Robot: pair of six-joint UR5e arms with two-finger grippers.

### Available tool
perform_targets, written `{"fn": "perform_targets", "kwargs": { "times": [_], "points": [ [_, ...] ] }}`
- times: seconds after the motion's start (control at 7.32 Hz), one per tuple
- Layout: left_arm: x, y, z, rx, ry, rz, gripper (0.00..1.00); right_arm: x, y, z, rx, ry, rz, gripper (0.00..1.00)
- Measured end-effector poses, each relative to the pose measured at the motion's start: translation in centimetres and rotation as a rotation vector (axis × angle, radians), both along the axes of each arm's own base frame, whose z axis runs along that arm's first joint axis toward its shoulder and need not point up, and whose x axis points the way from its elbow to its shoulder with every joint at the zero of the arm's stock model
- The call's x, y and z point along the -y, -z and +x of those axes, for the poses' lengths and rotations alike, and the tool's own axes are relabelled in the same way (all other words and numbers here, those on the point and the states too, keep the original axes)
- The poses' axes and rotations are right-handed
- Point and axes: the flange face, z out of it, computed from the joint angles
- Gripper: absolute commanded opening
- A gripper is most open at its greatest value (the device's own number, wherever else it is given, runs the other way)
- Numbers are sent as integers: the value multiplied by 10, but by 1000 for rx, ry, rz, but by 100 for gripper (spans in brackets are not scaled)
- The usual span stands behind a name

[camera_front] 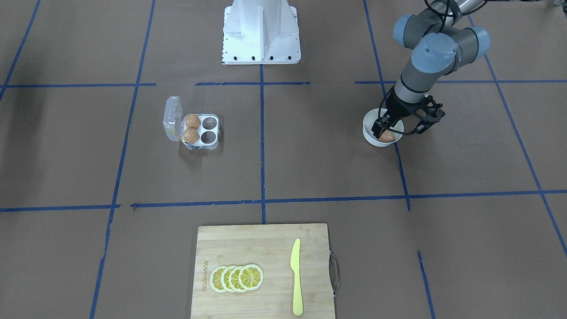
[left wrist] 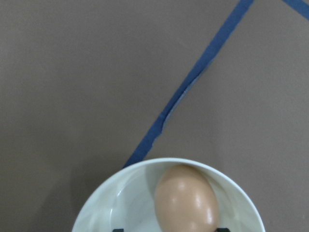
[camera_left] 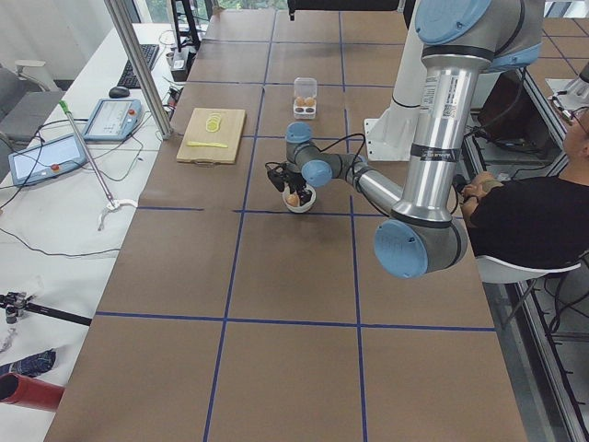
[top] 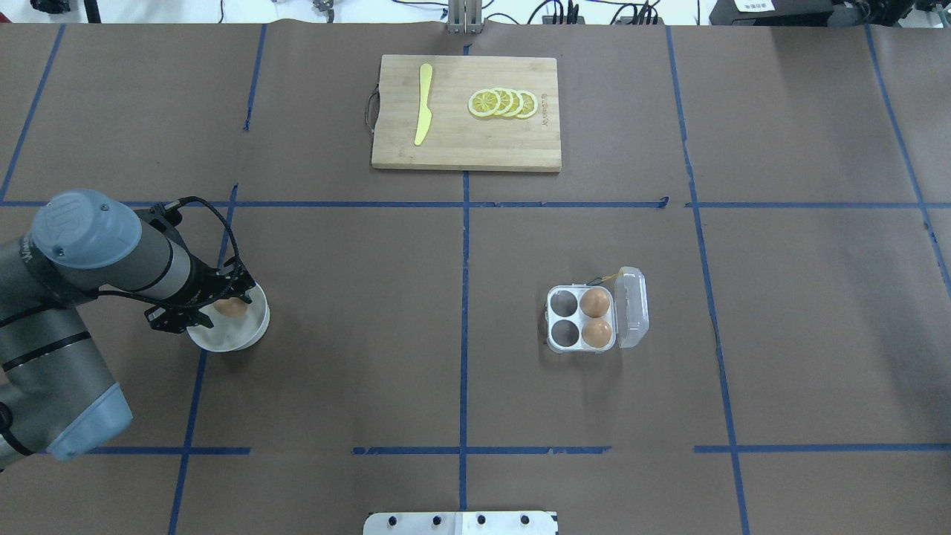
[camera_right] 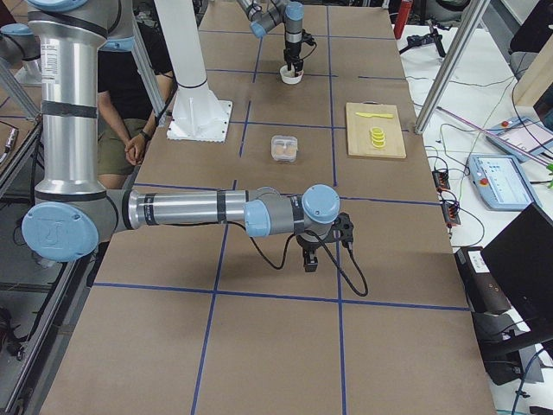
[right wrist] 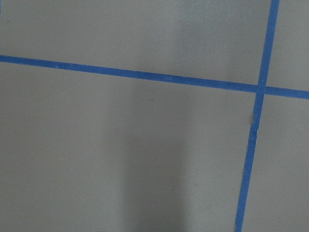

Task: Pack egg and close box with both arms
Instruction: 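Close the left gripper on the brown egg inside the bowl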

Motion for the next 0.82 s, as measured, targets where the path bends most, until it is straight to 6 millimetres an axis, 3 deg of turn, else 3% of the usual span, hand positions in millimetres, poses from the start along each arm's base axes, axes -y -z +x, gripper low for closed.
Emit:
{"fn": "perform_targets", "kwargs": {
  "times": [0.82],
  "points": [
    [3,-6,2,18,-5,18,68,-1,-2,-3,-1,6,-4,100]
  ]
}}
